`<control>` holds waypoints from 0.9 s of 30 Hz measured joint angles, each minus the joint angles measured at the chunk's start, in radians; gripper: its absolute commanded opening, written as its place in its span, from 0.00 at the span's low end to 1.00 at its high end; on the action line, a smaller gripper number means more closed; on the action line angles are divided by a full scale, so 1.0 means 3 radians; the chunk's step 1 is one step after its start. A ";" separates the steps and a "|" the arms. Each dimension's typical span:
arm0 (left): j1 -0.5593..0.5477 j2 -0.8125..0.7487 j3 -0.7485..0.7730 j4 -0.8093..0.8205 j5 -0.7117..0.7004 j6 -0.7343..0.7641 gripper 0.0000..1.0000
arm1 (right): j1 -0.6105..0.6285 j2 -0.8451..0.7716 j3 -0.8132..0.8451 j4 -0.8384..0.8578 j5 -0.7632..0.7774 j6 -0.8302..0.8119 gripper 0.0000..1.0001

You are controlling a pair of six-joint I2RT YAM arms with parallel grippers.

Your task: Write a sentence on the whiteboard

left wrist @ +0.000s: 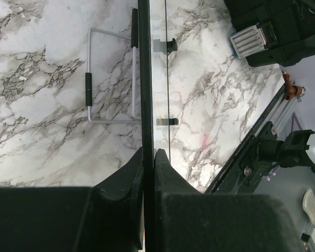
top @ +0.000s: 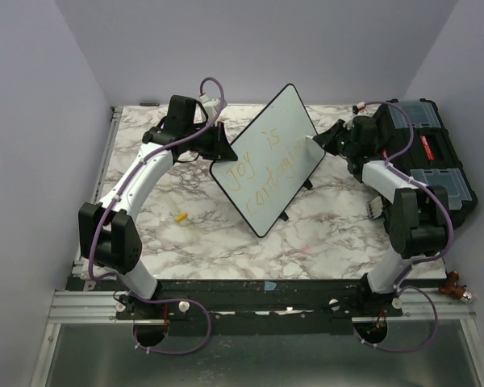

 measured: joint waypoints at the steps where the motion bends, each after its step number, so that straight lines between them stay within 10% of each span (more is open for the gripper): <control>1: 0.0000 0.0000 0.0000 0.0000 0.0001 0.0000 0.00 | -0.0003 -0.0004 -0.0015 0.0003 -0.0001 0.0003 0.01; 27: 0.0000 0.0000 0.0000 0.0006 0.0001 -0.0001 0.00 | -0.0011 -0.0005 -0.0060 -0.0064 0.0206 -0.0019 0.01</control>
